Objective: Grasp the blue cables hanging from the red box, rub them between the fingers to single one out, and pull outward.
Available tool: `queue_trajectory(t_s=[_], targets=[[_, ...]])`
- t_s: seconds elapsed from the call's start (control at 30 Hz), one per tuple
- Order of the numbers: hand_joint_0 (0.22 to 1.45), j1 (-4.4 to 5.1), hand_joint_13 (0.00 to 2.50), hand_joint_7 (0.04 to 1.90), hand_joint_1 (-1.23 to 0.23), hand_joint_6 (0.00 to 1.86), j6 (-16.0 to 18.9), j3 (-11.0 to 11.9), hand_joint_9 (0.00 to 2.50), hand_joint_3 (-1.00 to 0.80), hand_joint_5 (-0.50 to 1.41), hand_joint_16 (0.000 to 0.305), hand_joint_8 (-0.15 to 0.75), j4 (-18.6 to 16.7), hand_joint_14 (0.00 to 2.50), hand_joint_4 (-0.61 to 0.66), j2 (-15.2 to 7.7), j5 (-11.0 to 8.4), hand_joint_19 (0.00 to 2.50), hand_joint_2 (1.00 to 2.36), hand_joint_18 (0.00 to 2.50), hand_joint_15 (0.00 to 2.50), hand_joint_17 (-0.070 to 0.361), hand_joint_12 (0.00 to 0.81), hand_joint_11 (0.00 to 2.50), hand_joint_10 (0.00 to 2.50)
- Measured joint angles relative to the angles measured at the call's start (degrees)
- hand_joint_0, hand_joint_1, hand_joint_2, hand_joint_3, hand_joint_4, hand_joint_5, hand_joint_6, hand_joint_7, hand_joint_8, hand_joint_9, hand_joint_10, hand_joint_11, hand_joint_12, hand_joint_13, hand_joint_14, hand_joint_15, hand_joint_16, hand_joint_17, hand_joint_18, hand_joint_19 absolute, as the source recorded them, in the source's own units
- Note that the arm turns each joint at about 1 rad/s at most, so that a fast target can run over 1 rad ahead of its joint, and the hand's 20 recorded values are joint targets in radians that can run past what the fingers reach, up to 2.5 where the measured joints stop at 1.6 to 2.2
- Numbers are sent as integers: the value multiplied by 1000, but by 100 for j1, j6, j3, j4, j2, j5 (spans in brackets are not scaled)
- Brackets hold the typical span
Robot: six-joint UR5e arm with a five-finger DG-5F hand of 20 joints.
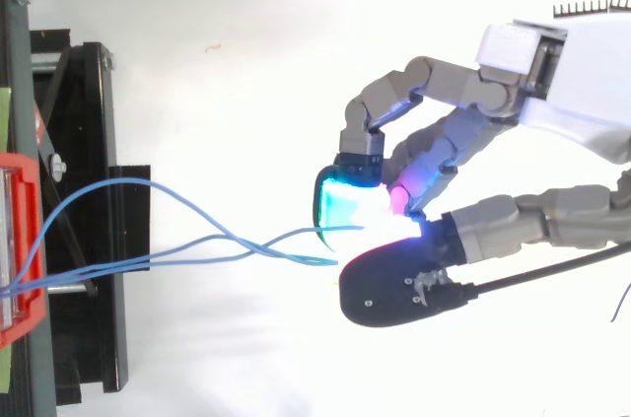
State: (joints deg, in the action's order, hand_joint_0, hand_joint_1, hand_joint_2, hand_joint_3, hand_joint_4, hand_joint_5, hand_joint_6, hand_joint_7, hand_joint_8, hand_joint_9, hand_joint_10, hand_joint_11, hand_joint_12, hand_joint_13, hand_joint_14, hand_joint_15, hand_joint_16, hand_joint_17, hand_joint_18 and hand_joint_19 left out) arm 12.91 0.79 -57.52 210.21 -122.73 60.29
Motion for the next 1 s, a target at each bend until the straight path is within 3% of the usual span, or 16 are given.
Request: queue_trajectory(t_s=[0.1,0.33,0.6,0.77,1.0], targets=[[563,0,627,1022,-599,868,0,0,1048,-414,-90,44,258,1,19,-1,-1,0,568,1007,391,482,99,333,619,21],[567,1,647,1022,-642,859,0,1,1081,-266,-78,47,255,0,19,-5,-1,1,555,1013,431,488,105,340,615,19],[572,1,650,1030,-673,862,0,0,1081,-288,-83,45,247,-19,20,33,-3,1,560,1013,436,490,100,332,619,19],[512,1,644,1007,-638,861,0,0,1066,-472,-91,47,261,-23,21,37,-3,1,561,1002,435,485,106,346,611,16],[516,1,641,1003,-632,859,10,1,1061,-474,-92,47,263,-24,21,27,-2,1,560,1002,423,483,105,342,610,18]])
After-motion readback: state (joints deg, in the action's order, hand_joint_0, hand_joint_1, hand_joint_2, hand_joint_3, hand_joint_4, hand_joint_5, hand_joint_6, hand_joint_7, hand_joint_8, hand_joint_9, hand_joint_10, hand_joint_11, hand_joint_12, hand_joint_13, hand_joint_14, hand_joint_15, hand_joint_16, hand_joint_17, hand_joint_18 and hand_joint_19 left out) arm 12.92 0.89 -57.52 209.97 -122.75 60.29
